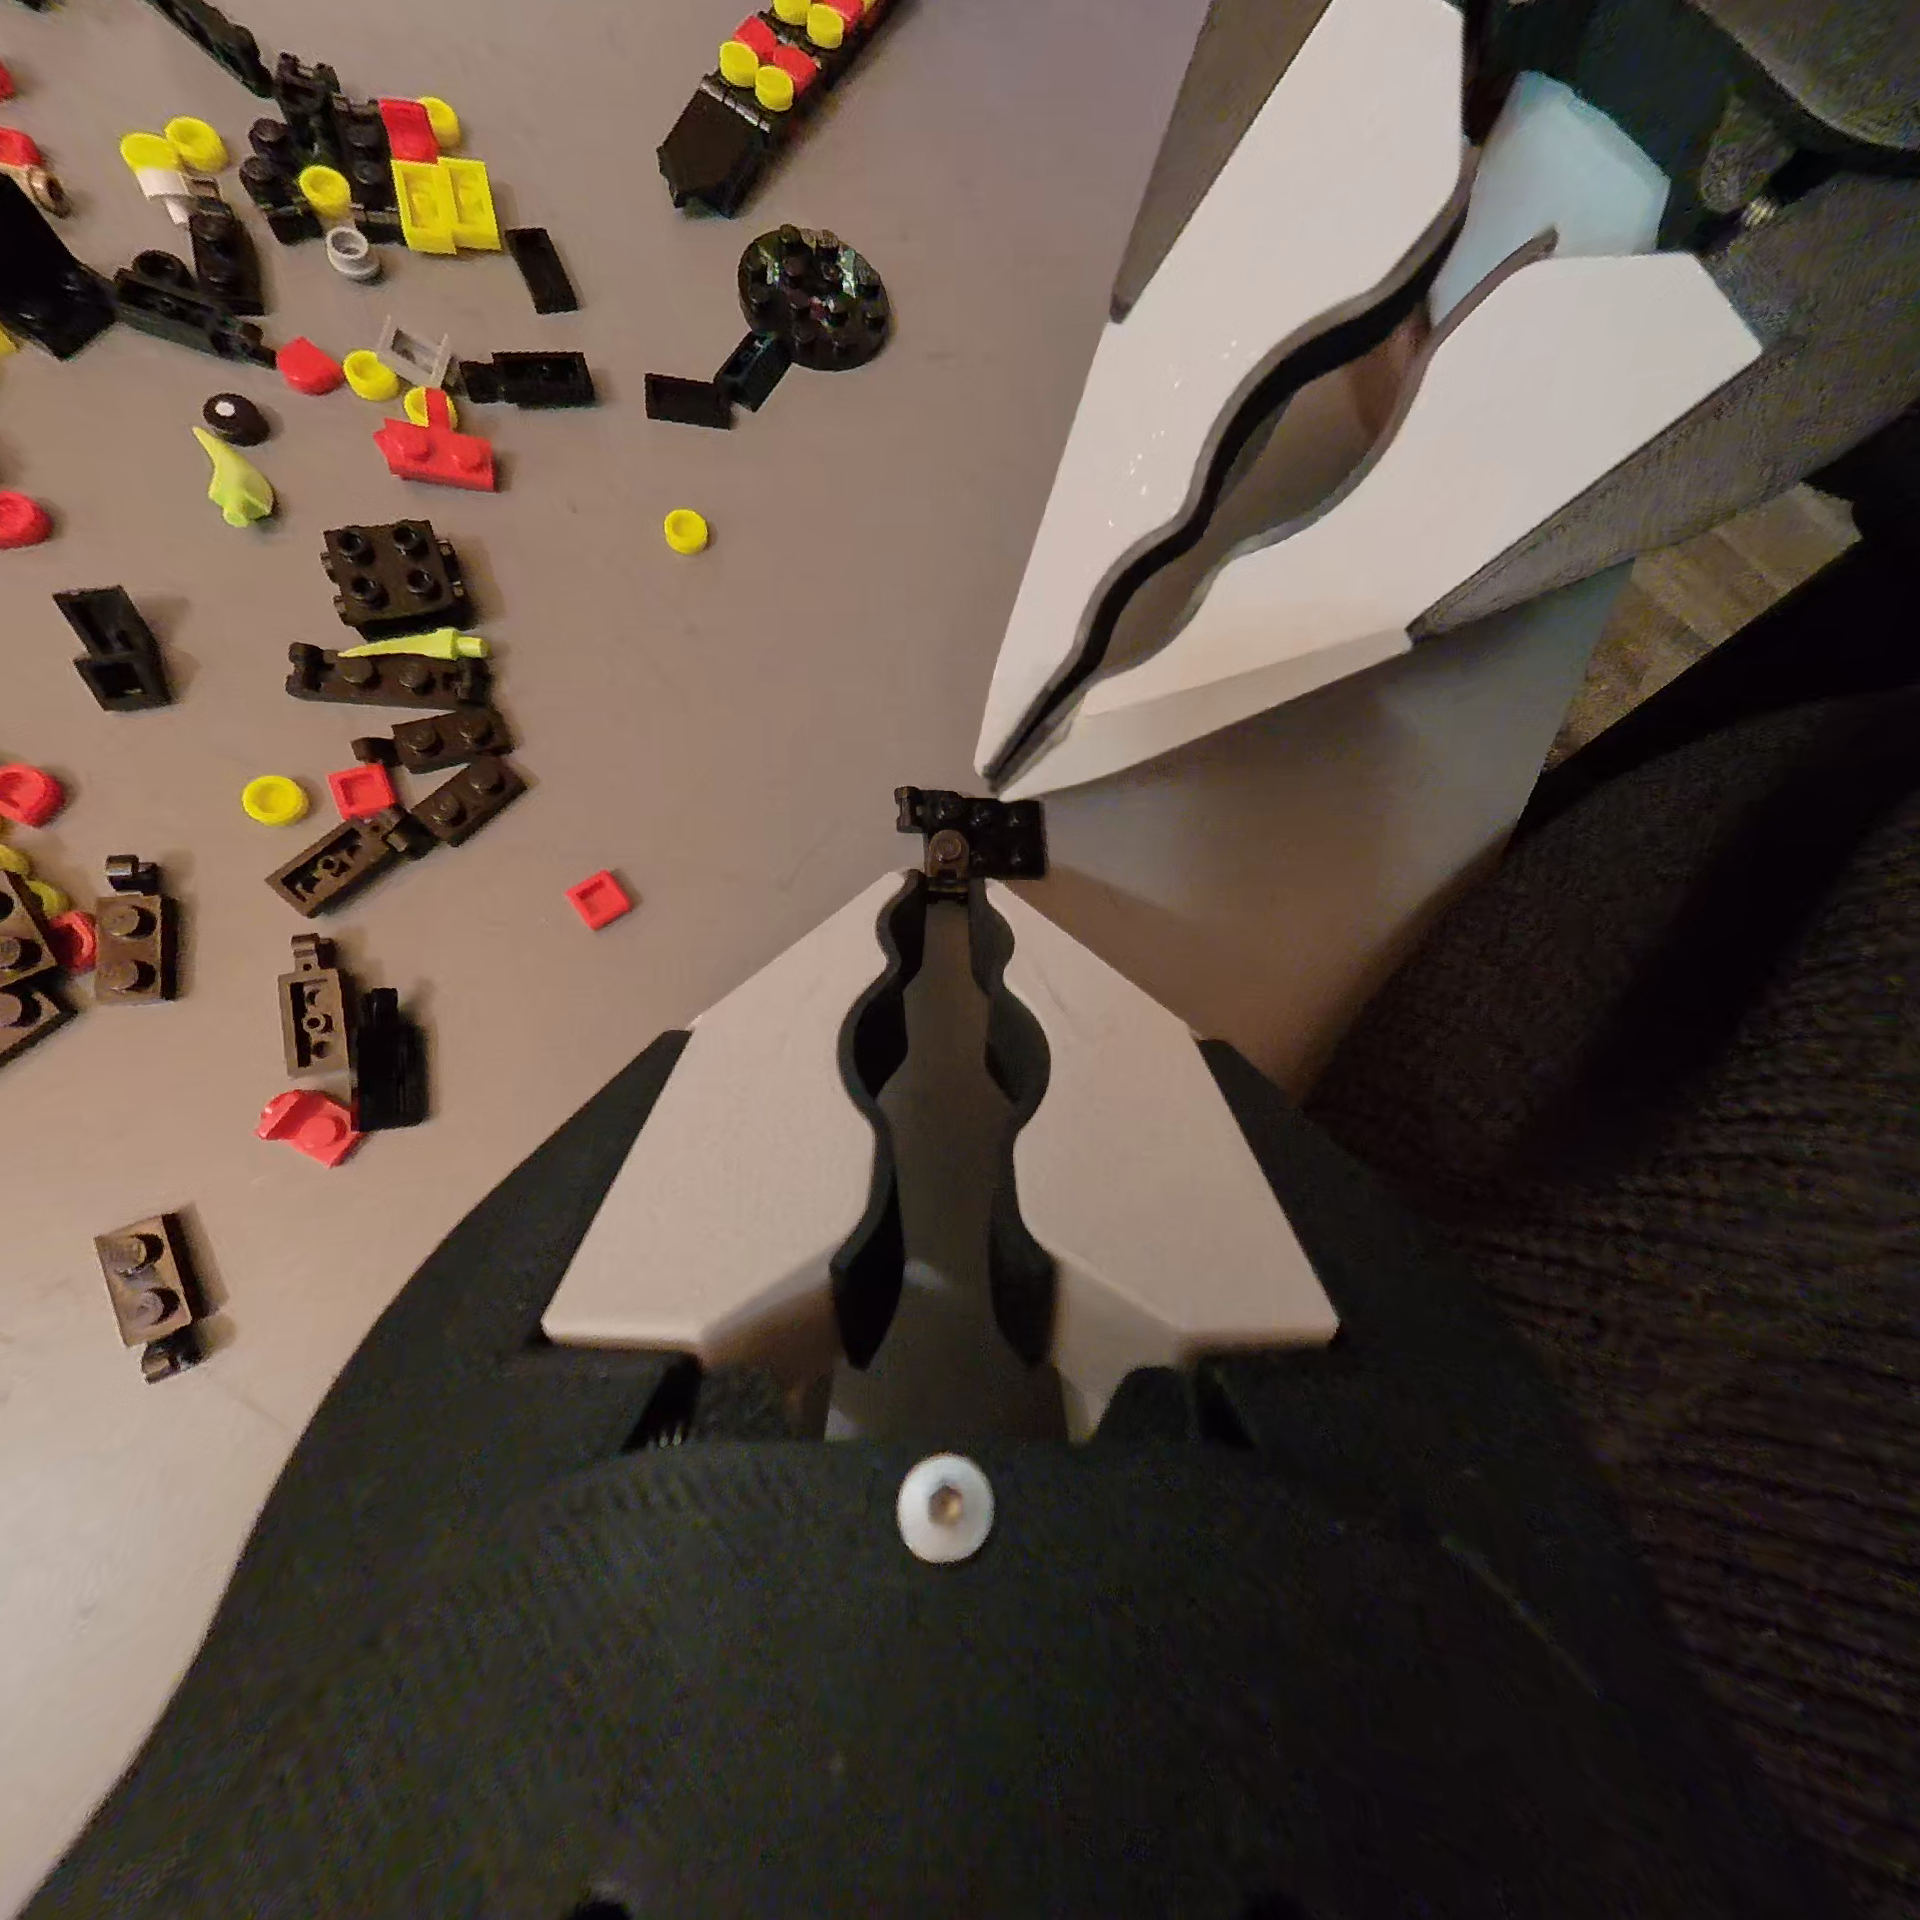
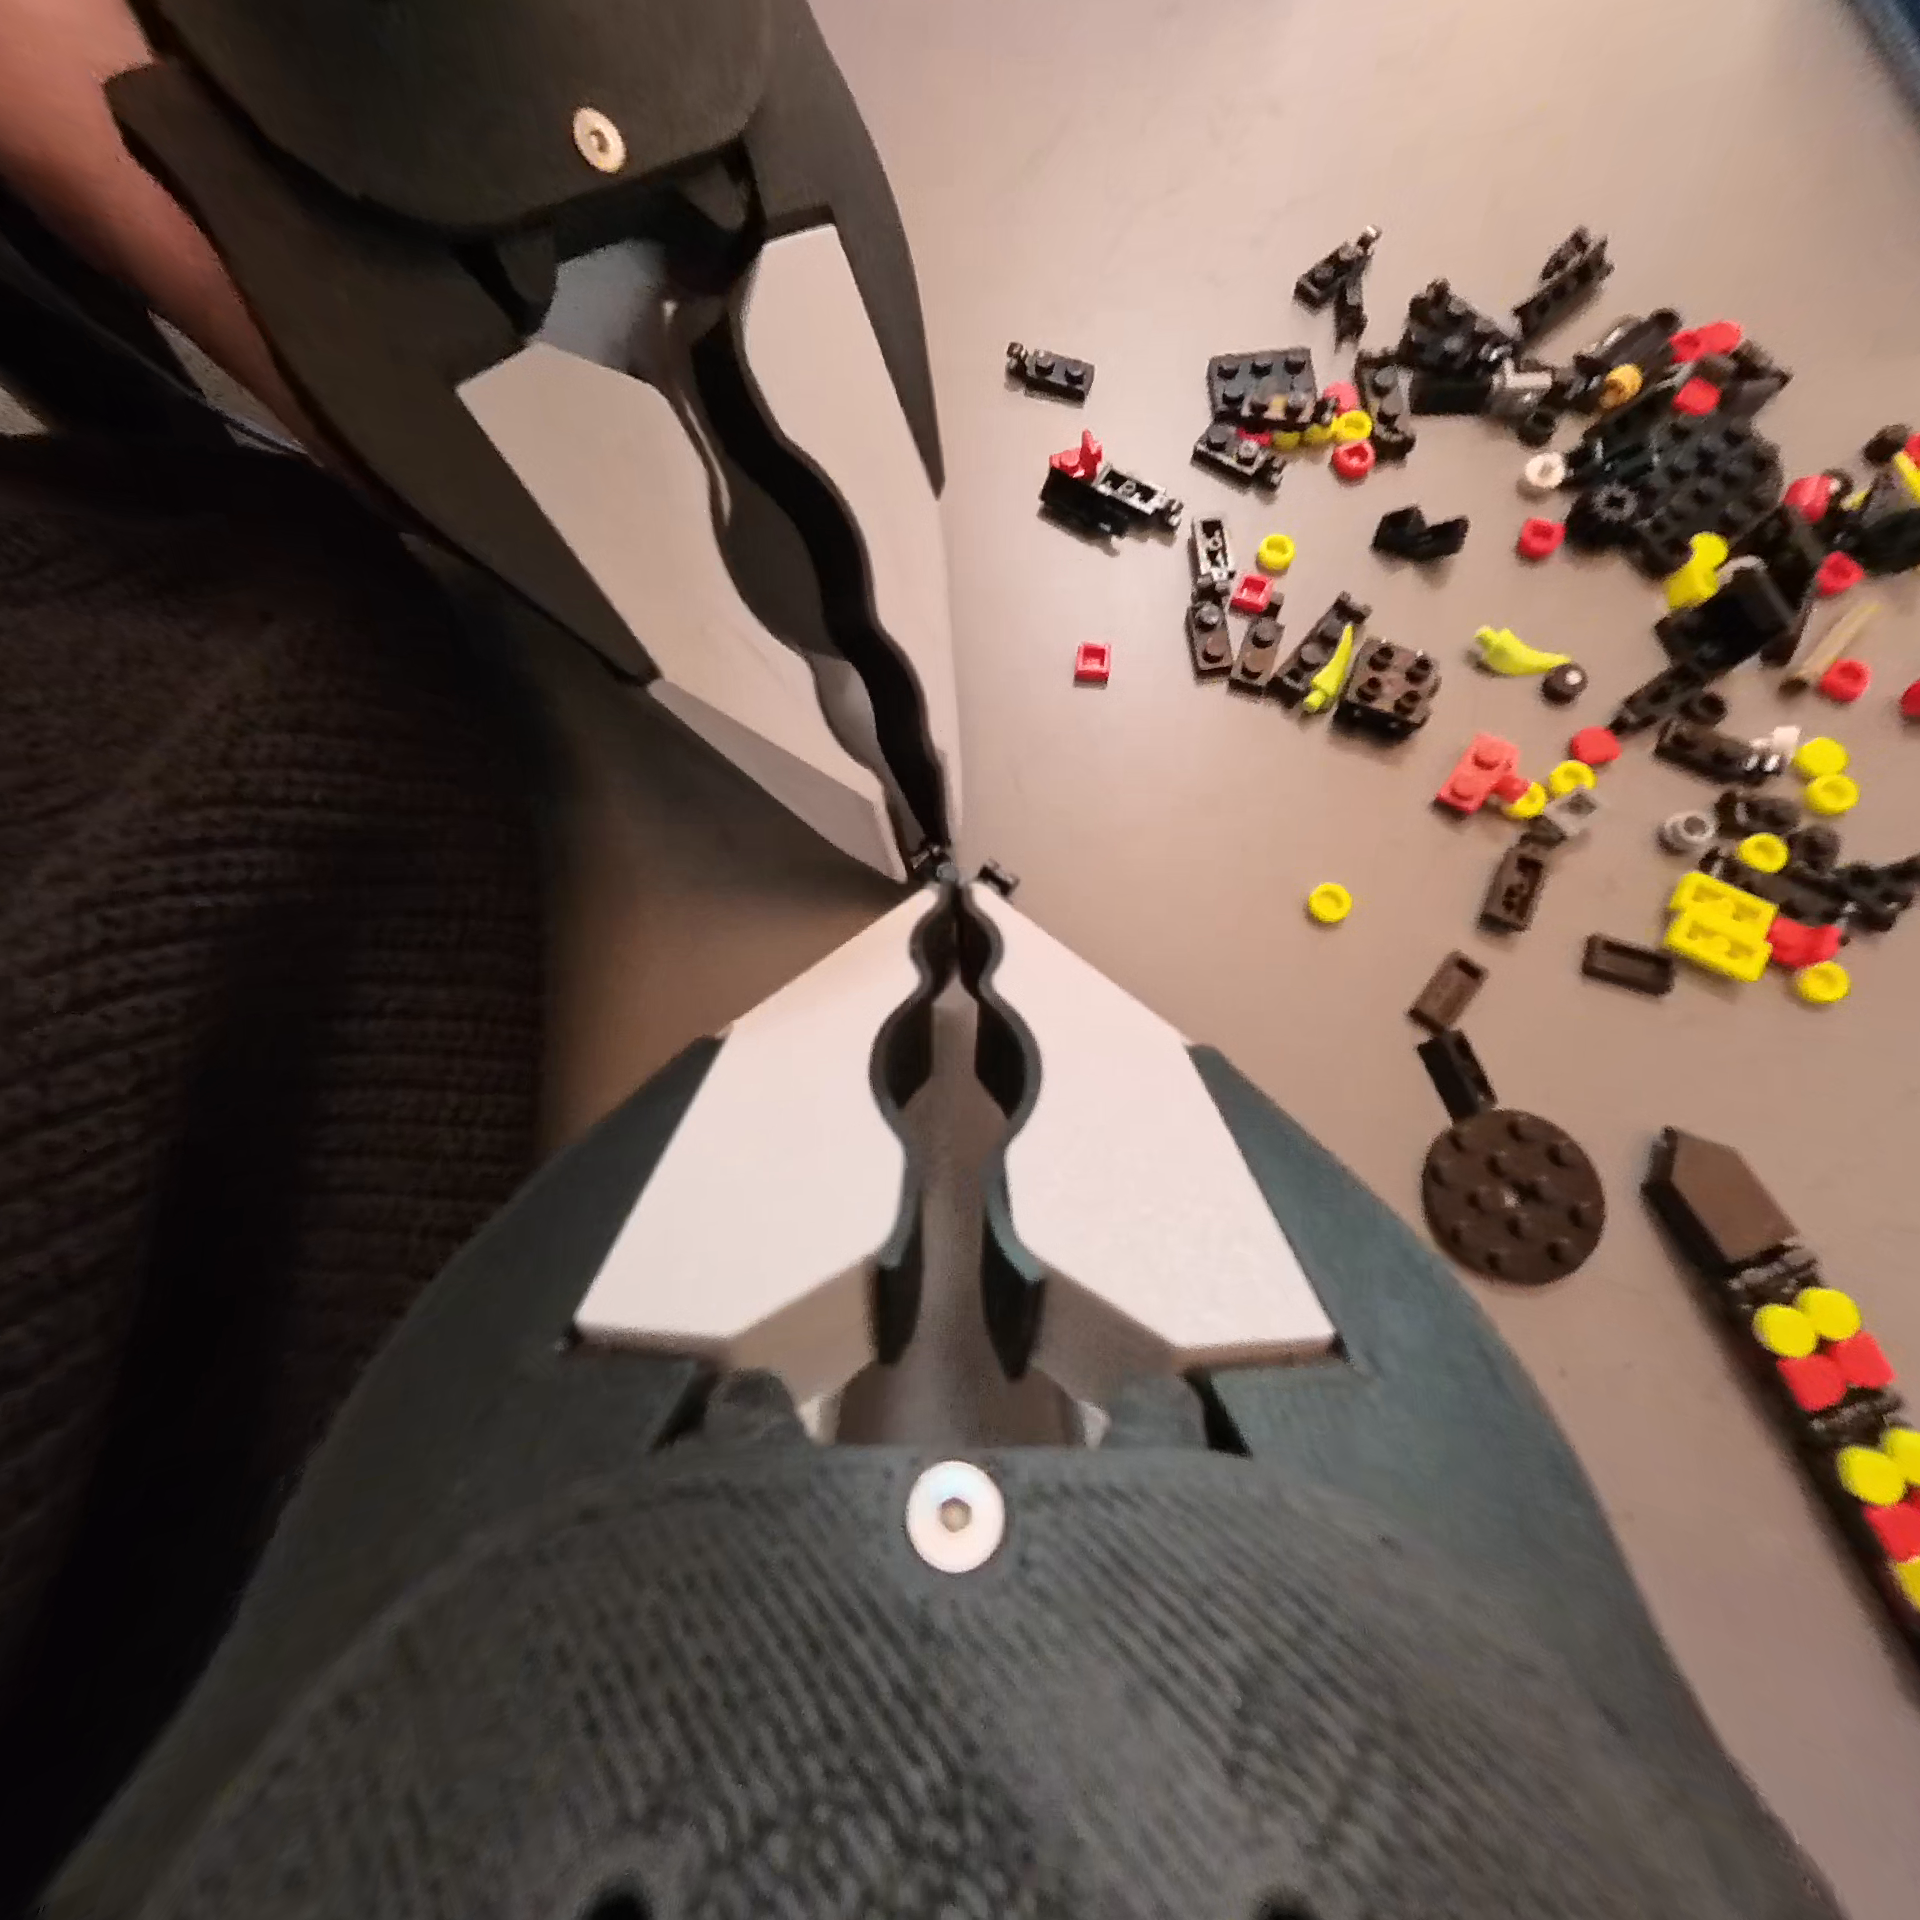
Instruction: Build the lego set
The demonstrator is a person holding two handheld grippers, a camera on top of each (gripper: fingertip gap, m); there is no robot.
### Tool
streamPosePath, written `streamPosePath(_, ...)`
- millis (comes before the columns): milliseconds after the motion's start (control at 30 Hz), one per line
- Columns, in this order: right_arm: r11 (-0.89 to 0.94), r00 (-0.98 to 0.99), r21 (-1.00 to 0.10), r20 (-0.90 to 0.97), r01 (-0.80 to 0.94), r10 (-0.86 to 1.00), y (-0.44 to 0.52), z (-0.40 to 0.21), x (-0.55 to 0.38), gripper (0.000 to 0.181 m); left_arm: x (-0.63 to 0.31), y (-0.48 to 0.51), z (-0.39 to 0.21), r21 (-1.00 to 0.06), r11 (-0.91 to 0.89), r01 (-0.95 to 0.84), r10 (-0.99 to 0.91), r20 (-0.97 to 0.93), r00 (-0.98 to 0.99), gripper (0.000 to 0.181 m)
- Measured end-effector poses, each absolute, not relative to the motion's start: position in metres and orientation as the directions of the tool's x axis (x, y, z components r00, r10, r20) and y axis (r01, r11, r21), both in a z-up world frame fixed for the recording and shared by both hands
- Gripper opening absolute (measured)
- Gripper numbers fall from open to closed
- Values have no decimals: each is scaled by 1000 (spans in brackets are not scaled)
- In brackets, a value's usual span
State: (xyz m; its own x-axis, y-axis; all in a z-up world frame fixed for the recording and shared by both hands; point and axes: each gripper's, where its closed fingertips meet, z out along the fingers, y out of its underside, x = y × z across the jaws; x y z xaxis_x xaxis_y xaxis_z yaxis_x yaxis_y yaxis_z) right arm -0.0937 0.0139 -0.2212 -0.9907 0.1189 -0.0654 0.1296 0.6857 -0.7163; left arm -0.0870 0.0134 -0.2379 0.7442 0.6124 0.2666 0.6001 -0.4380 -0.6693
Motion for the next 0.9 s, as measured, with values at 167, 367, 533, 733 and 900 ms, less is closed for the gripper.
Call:
streamPosePath(167,722,-996,-689,8,60,90,6,-229,-92,0,-87,14,-238,-670,-440,598,610,265,747,5)
streamPosePath(367,735,-996,-677,34,37,82,5,-231,-92,0,-87,13,-238,-671,-443,594,608,262,749,5)
streamPosePath(533,726,-996,-685,8,57,85,5,-232,-91,0,-87,14,-238,-672,-442,594,606,265,750,5)
streamPosePath(733,728,-994,-682,4,75,106,6,-232,-92,0,-87,15,-238,-676,-435,595,606,268,749,5)
streamPosePath(900,728,-992,-678,-18,105,127,8,-233,-91,0,-87,16,-237,-679,-432,593,609,265,747,4)
